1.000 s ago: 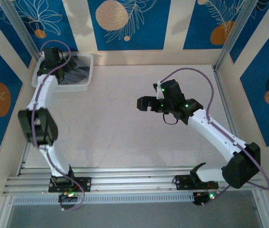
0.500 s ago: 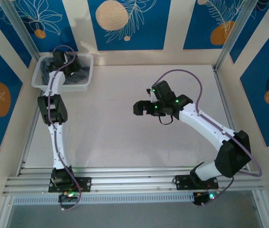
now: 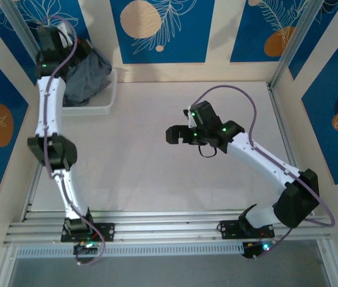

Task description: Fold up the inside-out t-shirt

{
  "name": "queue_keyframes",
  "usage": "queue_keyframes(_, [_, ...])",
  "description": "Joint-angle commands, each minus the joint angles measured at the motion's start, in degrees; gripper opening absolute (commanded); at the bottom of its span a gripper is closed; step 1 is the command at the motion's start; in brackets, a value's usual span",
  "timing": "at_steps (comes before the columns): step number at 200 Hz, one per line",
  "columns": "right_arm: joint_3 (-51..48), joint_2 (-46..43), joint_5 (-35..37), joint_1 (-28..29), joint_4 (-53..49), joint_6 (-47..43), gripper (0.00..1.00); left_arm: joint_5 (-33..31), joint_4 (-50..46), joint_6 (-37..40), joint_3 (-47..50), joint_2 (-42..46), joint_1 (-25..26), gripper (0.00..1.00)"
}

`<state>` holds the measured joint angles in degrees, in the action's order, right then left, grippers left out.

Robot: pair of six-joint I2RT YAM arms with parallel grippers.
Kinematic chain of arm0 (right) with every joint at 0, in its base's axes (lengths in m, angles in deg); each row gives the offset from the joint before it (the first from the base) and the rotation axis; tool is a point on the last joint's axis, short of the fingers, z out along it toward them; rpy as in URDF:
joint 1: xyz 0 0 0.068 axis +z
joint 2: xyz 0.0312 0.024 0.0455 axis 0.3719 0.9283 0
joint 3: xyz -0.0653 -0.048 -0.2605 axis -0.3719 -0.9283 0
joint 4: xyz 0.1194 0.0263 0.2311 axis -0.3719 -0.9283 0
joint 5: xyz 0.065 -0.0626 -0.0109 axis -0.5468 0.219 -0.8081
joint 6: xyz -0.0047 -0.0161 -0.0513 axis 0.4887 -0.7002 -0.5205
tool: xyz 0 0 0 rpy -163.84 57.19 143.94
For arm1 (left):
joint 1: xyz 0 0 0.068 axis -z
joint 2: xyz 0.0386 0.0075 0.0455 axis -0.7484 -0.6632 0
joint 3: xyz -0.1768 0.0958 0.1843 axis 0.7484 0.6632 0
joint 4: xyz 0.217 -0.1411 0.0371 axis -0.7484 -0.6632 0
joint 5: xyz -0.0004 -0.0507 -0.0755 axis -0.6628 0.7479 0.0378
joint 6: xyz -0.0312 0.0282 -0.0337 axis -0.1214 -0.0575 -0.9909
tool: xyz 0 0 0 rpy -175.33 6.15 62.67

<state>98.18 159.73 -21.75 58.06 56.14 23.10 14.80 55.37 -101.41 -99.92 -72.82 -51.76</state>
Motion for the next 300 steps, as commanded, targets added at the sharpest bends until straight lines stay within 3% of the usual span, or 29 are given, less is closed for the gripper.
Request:
queue_keyframes(1, [-2.4,-3.8,2.5,-0.4,3.7,2.2,0.99,0.4,-3.4,5.0,-0.8,13.0,8.6,0.0])
queue_keyframes(38, [-6.0,-7.9,4.3,-3.0,5.1,5.0,0.99,-4.2,-1.4,6.3,13.0,23.6,16.3,0.0])
queue_keyframes(64, [-9.3,-11.5,3.3,-6.8,5.0,7.6,0.99,-6.3,6.0,5.4,33.2,29.6,18.8,0.0])
queue_keyframes(76, [-11.1,-13.6,3.4,-9.1,4.5,8.4,0.99,-7.2,9.9,5.2,42.6,32.3,19.3,0.24])
queue_keyframes(84, [-12.4,-15.1,3.0,-10.8,4.3,8.9,0.99,-9.0,11.4,5.0,48.3,34.1,19.3,0.35])
queue_keyframes(102, [-15.0,-17.7,1.6,-14.5,4.1,9.2,0.99,-12.8,14.0,5.5,59.2,38.7,19.3,0.37])
queue_keyframes(126, [-15.8,-17.7,1.8,-15.7,4.0,6.6,1.0,-10.8,16.7,7.3,71.6,44.0,19.3,0.46])
queue_keyframes(147, [-14.6,-13.2,0.2,-15.2,4.7,4.1,1.0,-12.3,16.6,8.3,79.6,47.4,19.4,0.49])
queue_keyframes(159, [-13.6,-9.4,0.0,-14.6,4.3,4.2,1.0,-9.6,17.6,8.6,82.2,47.5,19.8,0.5])
queue_keyframes(179, [-13.2,-3.3,2.9,-14.5,2.6,8.1,1.0,-5.5,17.0,9.9,80.4,42.5,24.1,0.54])
queue_keyframes(200, [-16.6,-1.1,2.3,-15.2,2.2,12.4,0.9,-10.7,12.5,13.6,72.8,33.2,31.2,0.59])
queue_keyframes(243, [-28.7,-8.7,-0.7,-13.7,2.4,16.7,0.92,-16.8,6.5,20.2,53.3,11.0,37.6,0.68])
queue_keyframes(267, [-33.8,-13.5,-3.5,-11.4,1.8,18.7,0.9,-13.0,1.3,22.4,41.0,-1.5,38.5,0.74])
queue_keyframes(283, [-36.5,-15.9,-3.2,-9.0,1.4,20.7,0.77,-8.7,0.6,21.9,36.8,-6.7,38.8,0.75])
queue_keyframes(289, [-37.2,-16.5,-3.1,-8.3,1.9,21.2,0.68,-8.2,0.9,21.2,36.3,-8.1,38.8,0.75])
queue_keyframes(300, [-38.7,-17.7,-3.7,-7.5,3.6,21.7,0.43,-8.5,1.1,20.4,35.4,-9.7,38.8,0.66])
